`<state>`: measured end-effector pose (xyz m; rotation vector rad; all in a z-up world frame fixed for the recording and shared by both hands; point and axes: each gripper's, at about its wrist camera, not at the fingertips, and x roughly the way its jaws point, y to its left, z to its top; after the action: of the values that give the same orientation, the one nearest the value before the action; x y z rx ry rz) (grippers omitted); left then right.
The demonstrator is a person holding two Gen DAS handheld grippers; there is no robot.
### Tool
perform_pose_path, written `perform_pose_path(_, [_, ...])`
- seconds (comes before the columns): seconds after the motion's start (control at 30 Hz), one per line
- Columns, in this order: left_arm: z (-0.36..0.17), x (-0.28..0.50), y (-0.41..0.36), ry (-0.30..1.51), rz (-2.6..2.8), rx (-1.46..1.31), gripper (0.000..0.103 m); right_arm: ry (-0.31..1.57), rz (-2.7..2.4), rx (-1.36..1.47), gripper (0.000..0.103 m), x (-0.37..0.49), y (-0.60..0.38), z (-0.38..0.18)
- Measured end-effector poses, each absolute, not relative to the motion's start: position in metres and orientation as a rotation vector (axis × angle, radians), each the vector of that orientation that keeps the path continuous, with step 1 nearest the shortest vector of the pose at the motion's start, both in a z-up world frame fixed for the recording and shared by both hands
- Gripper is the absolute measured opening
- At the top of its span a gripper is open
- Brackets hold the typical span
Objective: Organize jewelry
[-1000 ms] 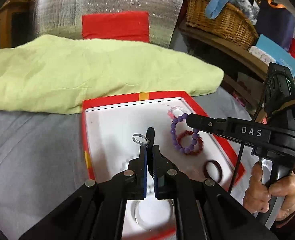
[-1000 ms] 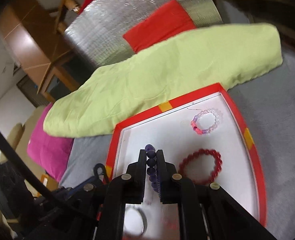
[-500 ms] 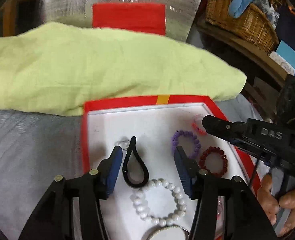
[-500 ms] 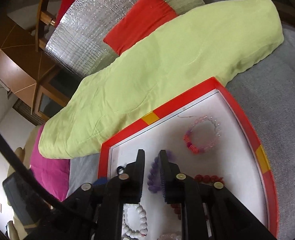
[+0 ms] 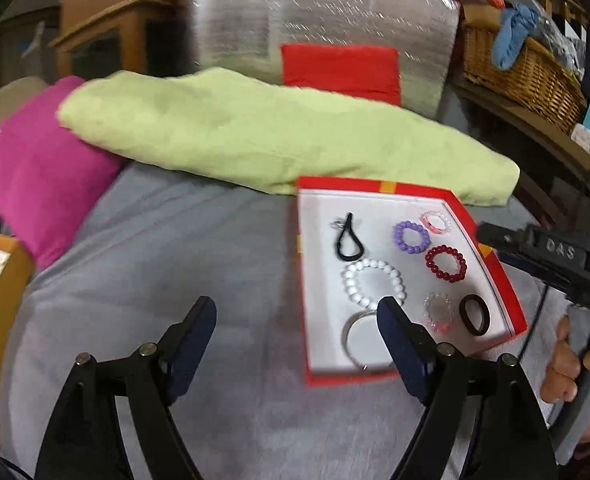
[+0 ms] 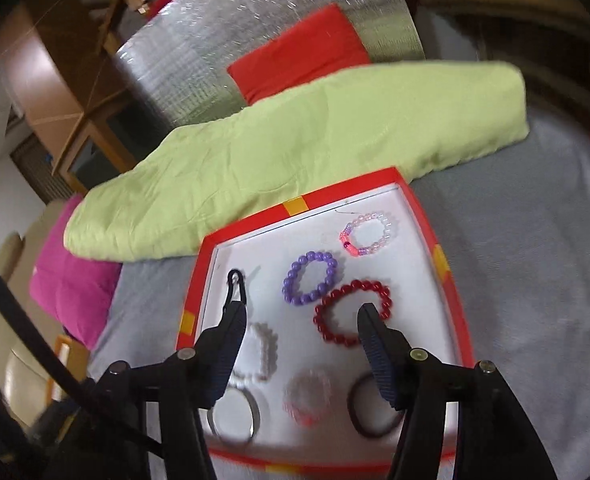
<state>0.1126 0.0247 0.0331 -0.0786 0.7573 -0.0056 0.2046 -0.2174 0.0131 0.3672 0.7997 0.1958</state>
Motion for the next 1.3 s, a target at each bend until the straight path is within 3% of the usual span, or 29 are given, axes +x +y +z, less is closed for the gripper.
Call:
perform_pose_path(0.23, [0.048, 0.071, 0.027, 0.776, 0.077, -0.053, 0.084, 0.738, 0.174, 0.210, 0.062, 0.126, -0.206, 0.035])
perform_pose_path(0.6, [0.076, 0.022, 0.024, 0.653, 0.138, 0.046, 0.084, 0.652, 0.094, 0.085, 0.064, 0.024, -0.216, 0.045])
perform_pose_path(1.3, [0.061, 0.020, 0.017, 0.666, 0.143, 0.063, 0.084, 0.646, 0.073, 0.011, 0.068, 0.009, -0.206, 0.038])
